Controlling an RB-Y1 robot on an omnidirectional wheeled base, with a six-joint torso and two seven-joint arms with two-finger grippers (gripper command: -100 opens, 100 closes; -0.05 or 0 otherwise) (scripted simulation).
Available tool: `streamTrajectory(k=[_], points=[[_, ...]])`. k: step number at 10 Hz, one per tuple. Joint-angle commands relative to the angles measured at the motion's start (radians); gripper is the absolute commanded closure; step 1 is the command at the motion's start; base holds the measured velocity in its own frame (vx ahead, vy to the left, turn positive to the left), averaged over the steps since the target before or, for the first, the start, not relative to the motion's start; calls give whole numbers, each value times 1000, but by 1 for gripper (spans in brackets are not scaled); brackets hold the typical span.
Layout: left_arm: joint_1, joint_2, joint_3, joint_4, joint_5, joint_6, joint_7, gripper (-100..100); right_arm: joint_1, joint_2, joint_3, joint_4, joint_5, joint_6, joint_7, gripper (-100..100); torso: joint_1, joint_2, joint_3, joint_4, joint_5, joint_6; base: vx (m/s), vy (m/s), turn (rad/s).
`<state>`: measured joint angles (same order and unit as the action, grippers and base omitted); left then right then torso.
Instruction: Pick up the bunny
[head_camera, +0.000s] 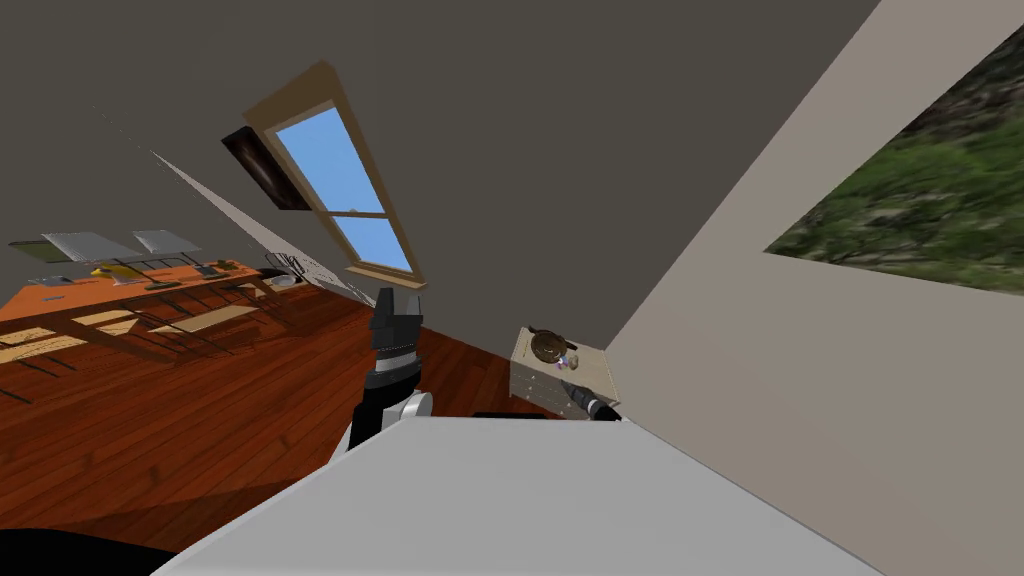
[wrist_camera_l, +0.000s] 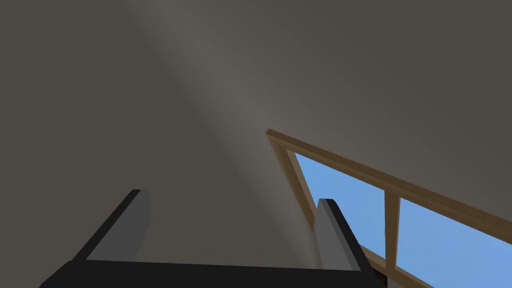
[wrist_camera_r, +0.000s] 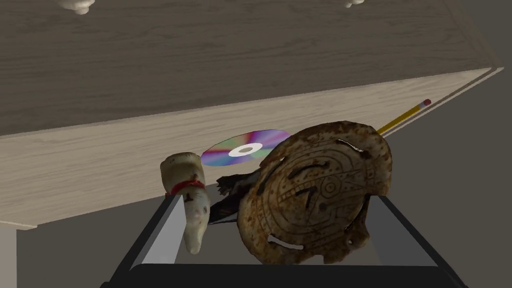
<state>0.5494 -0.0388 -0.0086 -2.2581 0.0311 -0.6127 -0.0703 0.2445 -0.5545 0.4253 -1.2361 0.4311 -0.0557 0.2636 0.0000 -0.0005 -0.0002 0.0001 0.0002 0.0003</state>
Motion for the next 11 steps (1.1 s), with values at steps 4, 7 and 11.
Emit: streamTrajectory(k=[4, 7, 11], points=[[0, 0, 0, 0, 0, 0, 0, 0, -62, -70, 27, 141, 19, 15, 43, -100, 0, 0, 0, 0, 0, 0, 9, 7, 174], [0, 0, 0, 0, 0, 0, 0, 0, -109, -114, 38, 231, 28, 14, 71, -100, 0, -1, -1, 0, 0, 0, 23, 11, 193], [0, 0, 0, 0, 0, 0, 0, 0, -146, -145, 43, 291, 32, 11, 90, -100, 1, -1, -1, 0, 0, 0, 25, 9, 116]])
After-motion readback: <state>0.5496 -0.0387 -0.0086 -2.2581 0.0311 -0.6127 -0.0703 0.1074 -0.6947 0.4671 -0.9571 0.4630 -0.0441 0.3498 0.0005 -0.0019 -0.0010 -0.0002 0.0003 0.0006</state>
